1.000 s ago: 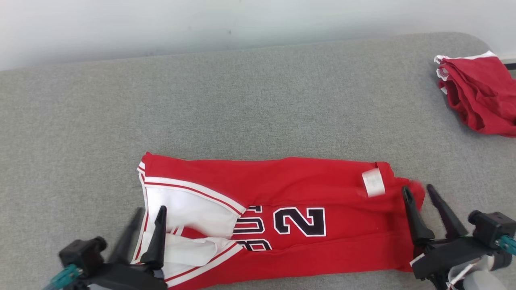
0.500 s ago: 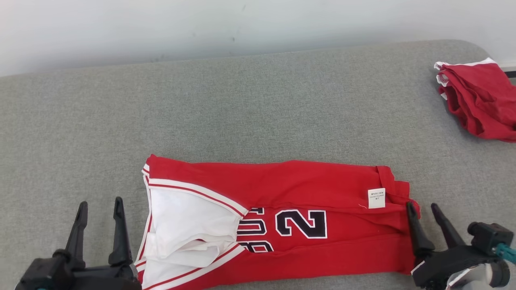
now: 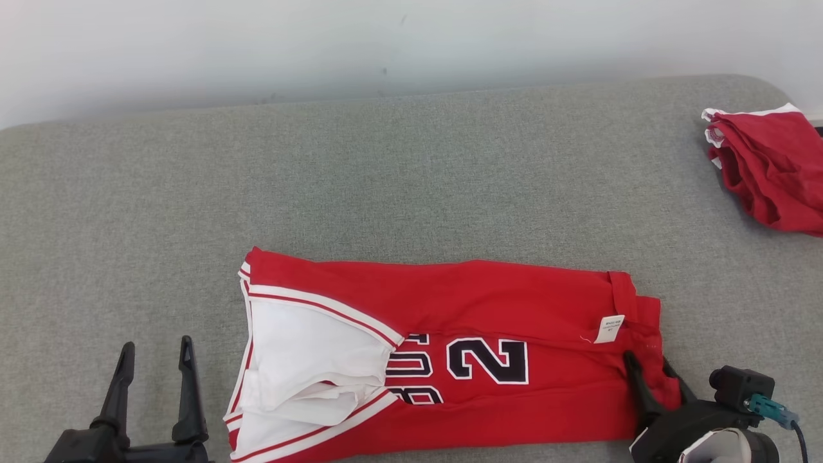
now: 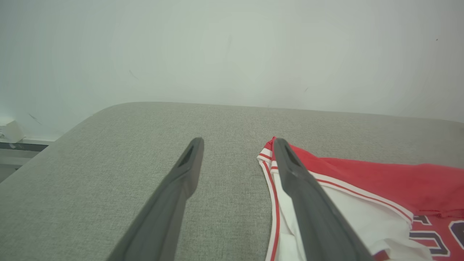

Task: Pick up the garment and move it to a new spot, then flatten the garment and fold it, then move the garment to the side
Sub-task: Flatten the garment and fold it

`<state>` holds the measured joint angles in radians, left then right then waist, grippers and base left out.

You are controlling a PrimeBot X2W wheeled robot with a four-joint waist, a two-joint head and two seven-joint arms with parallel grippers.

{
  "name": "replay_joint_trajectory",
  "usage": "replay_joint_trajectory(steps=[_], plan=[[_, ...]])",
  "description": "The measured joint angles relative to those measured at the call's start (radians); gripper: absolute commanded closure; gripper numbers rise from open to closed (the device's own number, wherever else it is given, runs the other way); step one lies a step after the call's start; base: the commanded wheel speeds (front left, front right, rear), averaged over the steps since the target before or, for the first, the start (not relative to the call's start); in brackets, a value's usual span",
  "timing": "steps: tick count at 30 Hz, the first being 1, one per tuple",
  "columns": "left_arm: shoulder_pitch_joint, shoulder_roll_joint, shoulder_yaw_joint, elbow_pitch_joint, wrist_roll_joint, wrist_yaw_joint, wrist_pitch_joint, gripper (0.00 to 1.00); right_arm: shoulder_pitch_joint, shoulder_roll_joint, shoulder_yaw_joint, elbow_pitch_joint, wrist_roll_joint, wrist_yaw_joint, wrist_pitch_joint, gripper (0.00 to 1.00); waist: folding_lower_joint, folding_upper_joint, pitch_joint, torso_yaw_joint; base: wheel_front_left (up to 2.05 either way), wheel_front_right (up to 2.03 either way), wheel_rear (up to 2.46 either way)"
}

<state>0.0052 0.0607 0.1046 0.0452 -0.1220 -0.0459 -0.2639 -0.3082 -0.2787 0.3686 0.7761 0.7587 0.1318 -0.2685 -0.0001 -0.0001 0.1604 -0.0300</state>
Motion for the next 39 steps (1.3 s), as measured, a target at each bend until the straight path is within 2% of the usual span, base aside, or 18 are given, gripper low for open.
replay_joint_trajectory(steps=[1,6,9,16,22,25,29,34,39], plan=[[0.000,-0.002,0.002,0.002,0.003,-0.005,0.000,0.00,-0.003,0.001,0.012,0.008,0.009,0.000,-0.001,1.00,0.0000,0.0000,-0.002,0.001,0.00,0.00,0.00],[0.004,-0.006,0.016,0.005,0.012,-0.008,0.000,0.00,-0.009,0.006,0.037,0.013,0.044,-0.002,0.001,1.00,0.0000,0.0001,-0.011,0.000,0.00,0.00,0.00],[0.005,-0.008,0.020,0.006,0.017,-0.015,0.000,0.00,-0.017,-0.013,0.020,0.013,0.049,0.000,0.004,1.00,0.0001,0.0002,-0.018,-0.006,0.00,0.00,0.00],[0.020,-0.009,0.014,0.007,0.025,-0.021,0.000,0.00,-0.016,-0.158,-0.120,0.021,0.035,0.000,0.005,1.00,0.0001,0.0002,-0.048,-0.017,0.00,0.00,0.00],[0.046,-0.010,0.013,0.007,0.014,-0.007,0.000,0.00,0.017,-0.191,-0.150,-0.035,-0.003,0.000,0.005,1.00,0.0001,0.0002,-0.072,-0.032,0.00,0.00,0.00],[0.049,-0.010,0.007,0.005,0.009,-0.005,0.000,0.00,0.029,-0.186,-0.145,-0.094,-0.034,0.000,0.005,1.00,0.0002,0.0002,-0.079,-0.043,0.00,0.00,0.00],[0.056,-0.010,-0.002,0.006,0.005,0.003,0.000,0.00,0.053,-0.143,-0.124,-0.193,-0.059,0.000,0.004,1.00,0.0001,0.0001,-0.086,-0.052,0.00,0.00,0.00],[0.055,-0.010,-0.016,0.007,-0.002,0.012,0.000,0.00,0.067,-0.077,-0.035,-0.305,-0.093,0.000,0.005,1.00,0.0001,0.0002,-0.083,-0.051,0.00,0.00,0.00],[0.045,-0.010,-0.033,0.015,-0.008,0.019,0.000,0.00,0.057,-0.014,0.063,-0.367,-0.102,0.000,0.004,1.00,0.0001,0.0002,-0.075,-0.036,0.00,0.00,0.00]])
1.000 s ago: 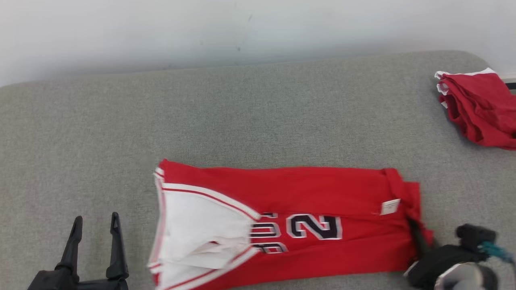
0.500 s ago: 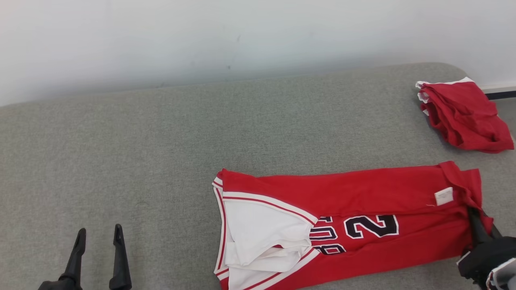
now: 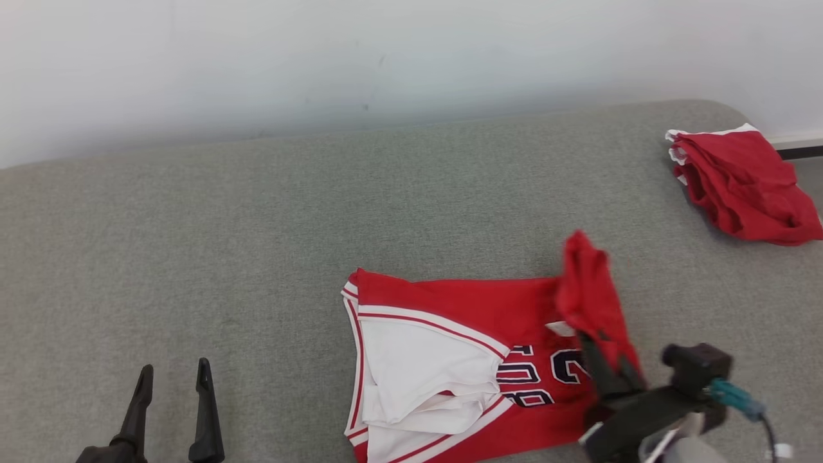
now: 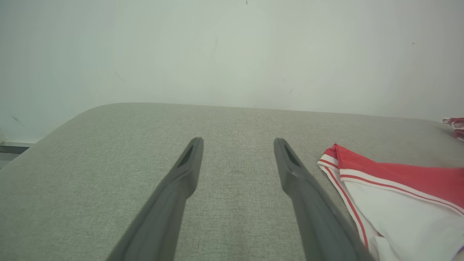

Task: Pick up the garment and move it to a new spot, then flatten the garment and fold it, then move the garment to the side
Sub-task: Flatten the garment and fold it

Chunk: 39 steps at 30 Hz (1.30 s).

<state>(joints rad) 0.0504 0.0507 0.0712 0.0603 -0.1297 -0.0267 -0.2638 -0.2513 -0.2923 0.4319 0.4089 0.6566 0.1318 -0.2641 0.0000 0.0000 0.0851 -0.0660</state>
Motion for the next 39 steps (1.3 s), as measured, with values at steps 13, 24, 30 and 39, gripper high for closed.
replay_joint_trajectory(steps=[13,24,30,39], plan=[[-0.032,0.000,-0.045,0.019,-0.035,0.018,0.000,0.00,-0.086,0.167,0.168,0.030,-0.002,0.000,0.000,1.00,0.0000,0.0000,0.023,0.072,0.00,0.00,0.00],[-0.047,0.000,-0.064,0.027,-0.055,0.035,0.000,0.00,-0.121,0.215,0.257,0.110,0.046,0.000,0.000,0.00,0.0001,0.0001,0.046,0.099,0.00,0.00,0.00],[-0.050,0.000,-0.060,0.036,-0.055,0.035,0.000,0.00,-0.141,0.202,0.189,0.032,0.013,0.000,0.000,0.00,0.0001,0.0000,0.043,0.079,0.00,0.00,0.00],[-0.053,-0.001,-0.040,0.035,-0.039,0.020,0.000,0.00,-0.071,0.068,0.004,-0.147,-0.107,0.000,0.000,0.00,0.0000,0.0000,0.024,0.034,0.00,0.00,0.00]])
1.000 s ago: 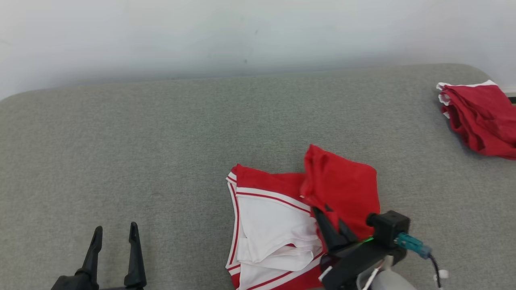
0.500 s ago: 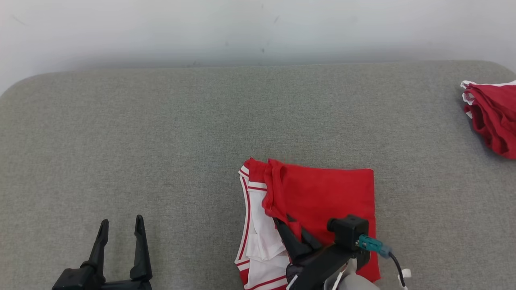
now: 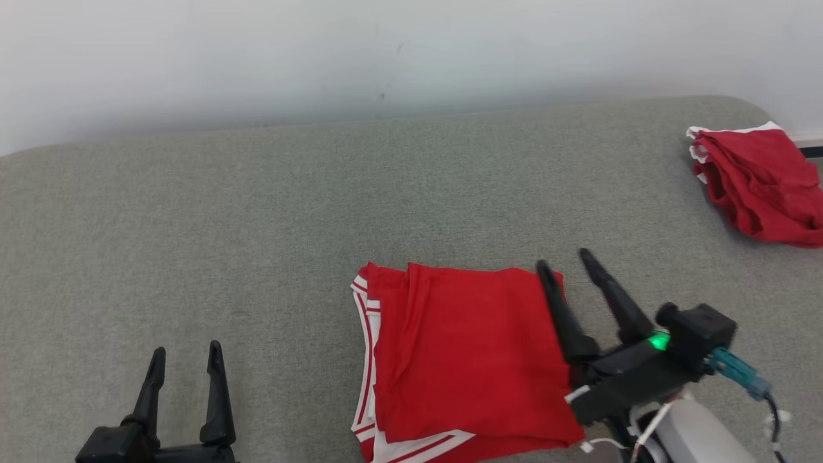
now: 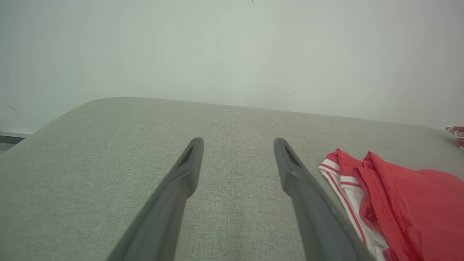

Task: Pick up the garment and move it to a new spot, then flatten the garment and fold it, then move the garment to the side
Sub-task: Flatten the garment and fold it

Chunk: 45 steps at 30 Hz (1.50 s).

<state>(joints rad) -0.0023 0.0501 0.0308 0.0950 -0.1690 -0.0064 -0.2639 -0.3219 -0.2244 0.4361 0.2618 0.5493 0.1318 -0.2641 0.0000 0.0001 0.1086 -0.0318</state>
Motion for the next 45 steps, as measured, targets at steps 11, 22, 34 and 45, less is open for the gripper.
replay_joint_trajectory(steps=[11,22,34,45], plan=[[0.008,0.000,0.012,-0.020,0.021,-0.004,0.000,0.00,0.198,-0.011,-0.265,-0.116,-0.117,0.000,0.000,0.00,0.0000,0.0000,-0.049,-0.039,0.00,0.00,0.00],[0.056,0.000,0.049,-0.028,0.061,-0.003,0.000,0.00,0.327,0.033,-0.325,-0.179,-0.181,0.000,0.000,0.00,-0.0001,0.0000,-0.095,-0.058,0.00,0.00,0.00],[0.093,0.000,0.066,-0.005,0.056,-0.002,0.000,0.00,0.333,0.040,-0.313,-0.134,-0.208,0.000,0.000,0.00,-0.0001,-0.0001,-0.117,-0.014,0.00,0.00,0.00],[0.096,0.000,0.066,-0.002,0.055,-0.013,0.000,0.00,0.326,0.040,-0.297,-0.110,-0.208,0.000,0.000,0.00,-0.0001,-0.0001,-0.123,-0.002,0.00,0.00,0.00]])
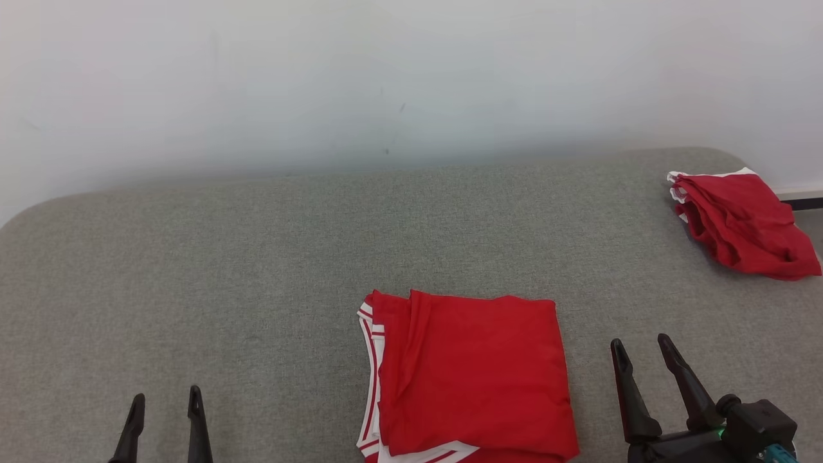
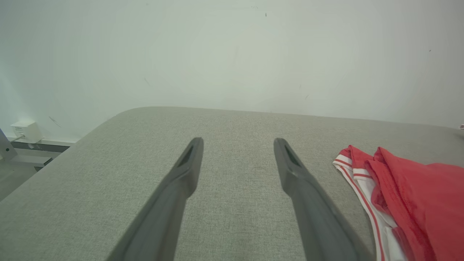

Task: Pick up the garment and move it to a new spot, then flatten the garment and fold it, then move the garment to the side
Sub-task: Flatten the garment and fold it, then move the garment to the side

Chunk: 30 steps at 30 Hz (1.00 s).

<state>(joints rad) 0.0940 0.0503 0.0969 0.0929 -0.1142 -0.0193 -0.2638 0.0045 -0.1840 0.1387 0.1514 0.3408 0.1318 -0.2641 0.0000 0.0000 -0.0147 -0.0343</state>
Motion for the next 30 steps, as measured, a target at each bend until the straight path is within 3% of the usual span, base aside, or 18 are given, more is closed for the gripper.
replay_joint_trajectory(steps=[17,30], plan=[[-0.003,0.000,-0.004,0.004,0.001,-0.007,0.000,0.00,-0.049,0.000,0.026,0.032,-0.002,0.000,0.000,0.00,0.0000,0.0000,0.008,0.005,0.00,0.00,0.00],[-0.032,0.000,-0.033,0.003,0.001,0.002,0.000,0.00,-0.272,-0.034,0.115,0.390,-0.002,0.000,0.043,0.00,0.0001,0.0001,0.055,0.030,0.00,0.00,0.00]])
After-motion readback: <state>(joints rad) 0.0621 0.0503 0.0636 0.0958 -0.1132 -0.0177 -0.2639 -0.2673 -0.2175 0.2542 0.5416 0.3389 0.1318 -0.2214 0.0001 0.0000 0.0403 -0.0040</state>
